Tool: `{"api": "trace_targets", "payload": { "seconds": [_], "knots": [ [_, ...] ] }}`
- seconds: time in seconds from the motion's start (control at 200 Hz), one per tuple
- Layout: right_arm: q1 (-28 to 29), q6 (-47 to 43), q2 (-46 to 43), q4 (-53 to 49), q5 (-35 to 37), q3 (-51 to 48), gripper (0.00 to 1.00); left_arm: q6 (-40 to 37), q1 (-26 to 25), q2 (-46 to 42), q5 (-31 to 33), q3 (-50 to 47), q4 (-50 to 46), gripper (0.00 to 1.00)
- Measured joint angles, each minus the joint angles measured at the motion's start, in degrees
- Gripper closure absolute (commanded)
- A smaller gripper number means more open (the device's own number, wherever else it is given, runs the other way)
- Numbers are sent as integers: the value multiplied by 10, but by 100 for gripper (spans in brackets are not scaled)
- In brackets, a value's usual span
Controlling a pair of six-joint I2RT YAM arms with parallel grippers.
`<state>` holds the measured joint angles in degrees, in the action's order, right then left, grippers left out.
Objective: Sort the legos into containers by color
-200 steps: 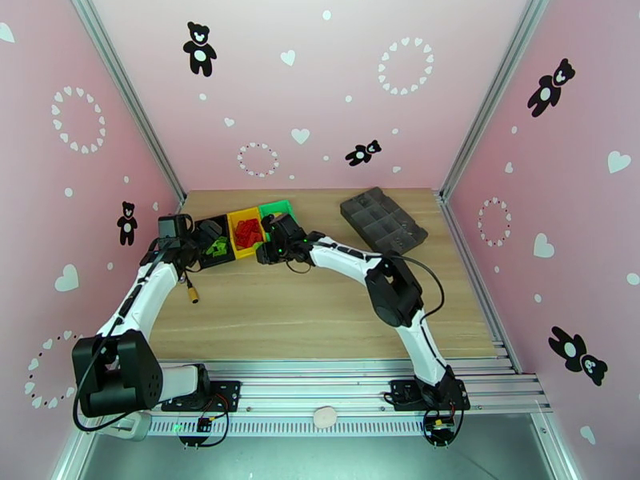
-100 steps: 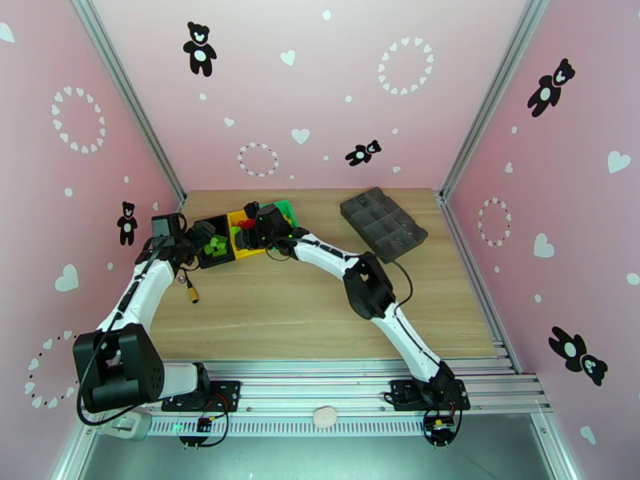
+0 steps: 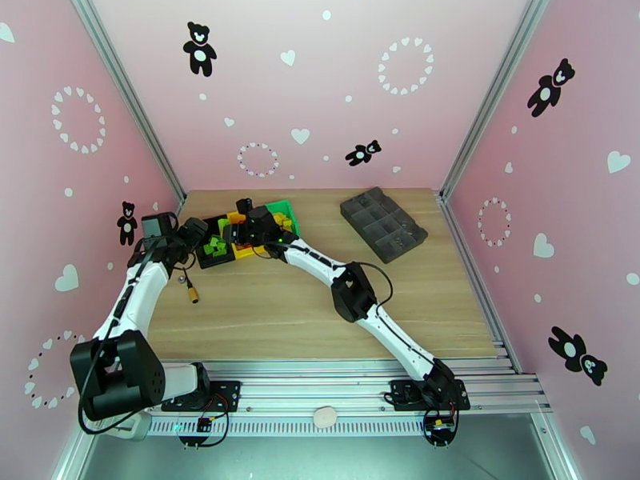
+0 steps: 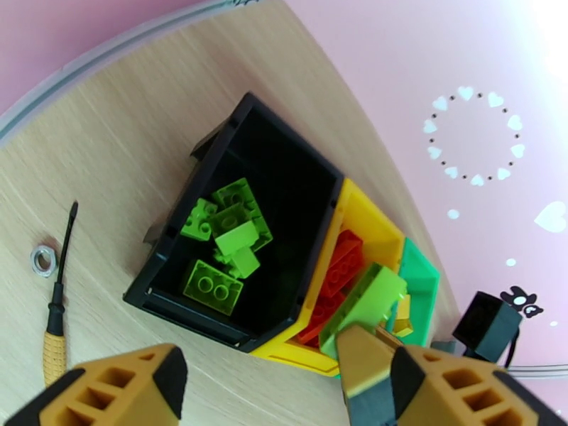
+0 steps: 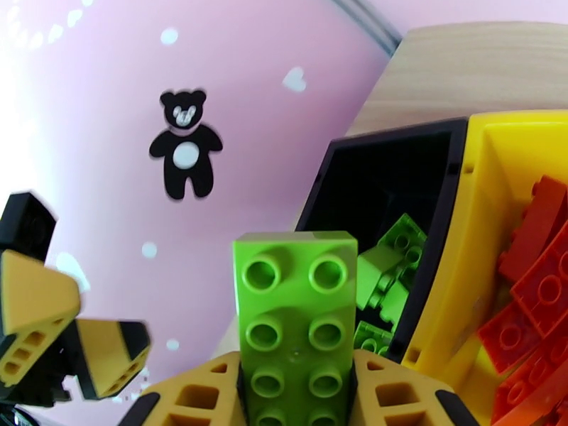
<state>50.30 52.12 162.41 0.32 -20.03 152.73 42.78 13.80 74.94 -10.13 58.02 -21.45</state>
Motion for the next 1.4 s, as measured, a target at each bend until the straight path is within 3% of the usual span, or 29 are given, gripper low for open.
{"api": "trace_targets", "payload": {
  "seconds": [0.16,0.966,1.036,1.161,1.201,1.401],
  "knots": [
    [4,1,21,10,28,46,70,0,0,-19,-2,0,0,18],
    [15,-7,44,30,67,72,72,10,0,-26,-30,-18,0,18],
    [18,-9,47,30,68,73,62,10,0,-26,-30,-18,0,18],
    [24,-13,52,35,71,76,21,10,0,-26,-31,-19,0,18],
    [25,-14,52,37,72,76,12,10,0,-26,-32,-20,0,18],
    [26,-27,53,38,73,80,8,11,0,-26,-39,-22,1,18]
  ]
}}
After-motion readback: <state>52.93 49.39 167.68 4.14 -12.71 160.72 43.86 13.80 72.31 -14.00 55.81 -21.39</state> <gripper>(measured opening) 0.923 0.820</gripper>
